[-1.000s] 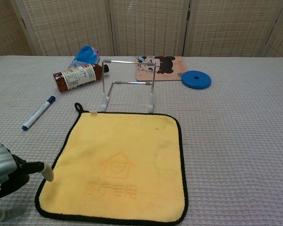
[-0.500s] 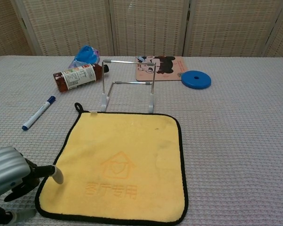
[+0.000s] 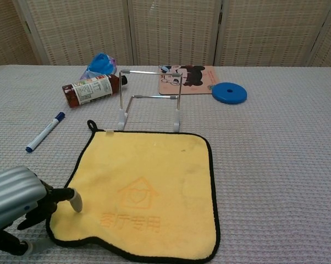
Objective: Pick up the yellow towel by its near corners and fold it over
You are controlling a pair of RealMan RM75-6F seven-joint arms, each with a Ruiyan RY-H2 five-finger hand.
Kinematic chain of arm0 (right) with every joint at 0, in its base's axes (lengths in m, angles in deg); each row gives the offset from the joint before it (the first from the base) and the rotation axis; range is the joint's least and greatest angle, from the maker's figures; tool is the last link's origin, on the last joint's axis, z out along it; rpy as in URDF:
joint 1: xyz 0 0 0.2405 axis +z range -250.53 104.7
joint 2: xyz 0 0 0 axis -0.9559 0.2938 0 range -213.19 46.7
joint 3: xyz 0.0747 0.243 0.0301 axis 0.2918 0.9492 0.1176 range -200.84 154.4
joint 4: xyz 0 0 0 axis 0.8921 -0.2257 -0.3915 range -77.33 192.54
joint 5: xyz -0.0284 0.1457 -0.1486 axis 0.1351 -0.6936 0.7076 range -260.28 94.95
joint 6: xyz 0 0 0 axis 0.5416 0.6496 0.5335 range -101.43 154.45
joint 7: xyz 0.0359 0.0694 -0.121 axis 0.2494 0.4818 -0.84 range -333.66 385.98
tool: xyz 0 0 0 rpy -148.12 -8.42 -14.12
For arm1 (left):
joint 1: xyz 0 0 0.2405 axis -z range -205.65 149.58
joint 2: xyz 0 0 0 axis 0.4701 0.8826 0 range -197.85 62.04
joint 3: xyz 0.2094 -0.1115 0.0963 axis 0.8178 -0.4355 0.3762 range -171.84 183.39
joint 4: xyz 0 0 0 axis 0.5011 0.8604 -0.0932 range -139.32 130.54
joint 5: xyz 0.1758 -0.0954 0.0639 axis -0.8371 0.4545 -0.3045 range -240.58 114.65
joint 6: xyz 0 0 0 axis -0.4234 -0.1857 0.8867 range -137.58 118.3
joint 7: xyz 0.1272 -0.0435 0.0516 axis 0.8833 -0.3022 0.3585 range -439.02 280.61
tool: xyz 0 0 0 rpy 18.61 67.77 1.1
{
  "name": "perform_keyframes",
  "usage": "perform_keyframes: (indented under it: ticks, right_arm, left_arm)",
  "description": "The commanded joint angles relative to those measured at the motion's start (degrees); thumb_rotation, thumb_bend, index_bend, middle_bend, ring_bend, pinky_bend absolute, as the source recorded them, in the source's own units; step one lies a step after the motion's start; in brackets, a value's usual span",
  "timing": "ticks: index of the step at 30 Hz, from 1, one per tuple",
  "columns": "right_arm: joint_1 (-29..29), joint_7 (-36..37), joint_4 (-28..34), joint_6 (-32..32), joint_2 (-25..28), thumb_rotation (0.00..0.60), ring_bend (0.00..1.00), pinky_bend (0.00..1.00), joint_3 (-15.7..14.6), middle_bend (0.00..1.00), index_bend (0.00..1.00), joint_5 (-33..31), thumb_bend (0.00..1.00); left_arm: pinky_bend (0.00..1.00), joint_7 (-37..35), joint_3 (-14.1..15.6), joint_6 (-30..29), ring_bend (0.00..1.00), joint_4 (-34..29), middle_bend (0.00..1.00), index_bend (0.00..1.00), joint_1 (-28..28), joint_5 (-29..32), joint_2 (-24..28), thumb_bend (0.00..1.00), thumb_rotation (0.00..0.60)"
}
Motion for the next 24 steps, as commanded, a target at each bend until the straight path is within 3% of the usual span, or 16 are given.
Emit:
perform_keyframes:
  ticks: [1,6,16,24]
  right_arm:
    - [0.01,0.11,-0.09,0.00,-0.06,0.600,0.27,0.30,0.03,0.36,0.32,-0.02,0.40]
    - [-0.09,0.34,-0.38,0.06,-0.18,0.600,0.27,0.30,0.00,0.36,0.32,-0.19,0.40]
    - [-0.18,0.49,-1.00,0.04,-0.34,0.600,0.27,0.30,0.07,0.36,0.32,-0.35,0.40]
    - [-0.15,0.57,-1.35,0.23,-0.61,0.600,0.27,0.30,-0.02,0.36,0.32,-0.29,0.40]
  left_arm:
    - [0.88,-0.77,-0.18,0.08,0.73,-0.23,0.90,0.40,0.25,0.46,-0.17,0.28,0.600]
    - [0.88,-1.34,-0.40,0.12,0.73,-0.18,0.90,0.44,0.70,0.88,-0.45,0.29,0.600]
    - [0.88,-3.10,-1.02,0.28,0.74,-1.38,0.91,0.49,1.76,1.93,-0.42,0.43,0.600]
    - [0.89,-4.71,-1.29,-0.56,0.75,-1.90,0.93,0.55,2.12,2.26,-0.57,0.45,0.600]
